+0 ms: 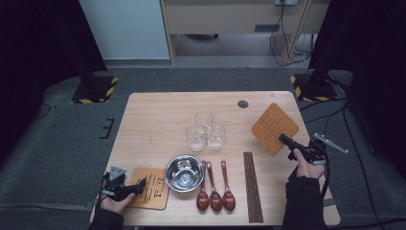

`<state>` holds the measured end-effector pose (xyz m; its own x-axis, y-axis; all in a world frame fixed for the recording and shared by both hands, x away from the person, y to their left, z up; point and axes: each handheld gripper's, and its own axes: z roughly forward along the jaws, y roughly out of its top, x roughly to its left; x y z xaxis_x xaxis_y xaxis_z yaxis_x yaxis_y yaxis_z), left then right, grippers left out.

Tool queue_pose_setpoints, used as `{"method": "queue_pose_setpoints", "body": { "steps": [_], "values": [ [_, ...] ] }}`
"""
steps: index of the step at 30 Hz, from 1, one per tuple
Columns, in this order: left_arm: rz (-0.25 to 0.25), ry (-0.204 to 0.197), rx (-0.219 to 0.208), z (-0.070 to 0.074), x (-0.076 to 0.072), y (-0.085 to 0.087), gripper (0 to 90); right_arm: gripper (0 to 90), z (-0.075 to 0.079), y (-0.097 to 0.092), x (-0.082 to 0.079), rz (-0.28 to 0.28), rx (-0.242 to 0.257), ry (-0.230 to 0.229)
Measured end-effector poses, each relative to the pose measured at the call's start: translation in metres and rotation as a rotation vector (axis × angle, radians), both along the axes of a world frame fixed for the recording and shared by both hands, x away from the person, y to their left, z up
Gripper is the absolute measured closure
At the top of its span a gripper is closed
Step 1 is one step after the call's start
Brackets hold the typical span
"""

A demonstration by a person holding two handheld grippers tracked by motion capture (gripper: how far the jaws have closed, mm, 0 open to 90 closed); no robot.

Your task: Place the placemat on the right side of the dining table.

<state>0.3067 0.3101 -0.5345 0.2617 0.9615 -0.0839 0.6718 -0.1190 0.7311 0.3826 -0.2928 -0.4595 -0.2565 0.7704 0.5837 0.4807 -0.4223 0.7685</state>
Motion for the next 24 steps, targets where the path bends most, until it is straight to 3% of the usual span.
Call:
{"method": "queue_pose_setpoints", "body": {
  "steps": [24],
  "values": [
    [-0.004,0.002,0.001,0.000,0.000,0.000,5.8,87.0,-0.029,-0.015,0.002,-0.045,-0.034,0.090]
  ]
}}
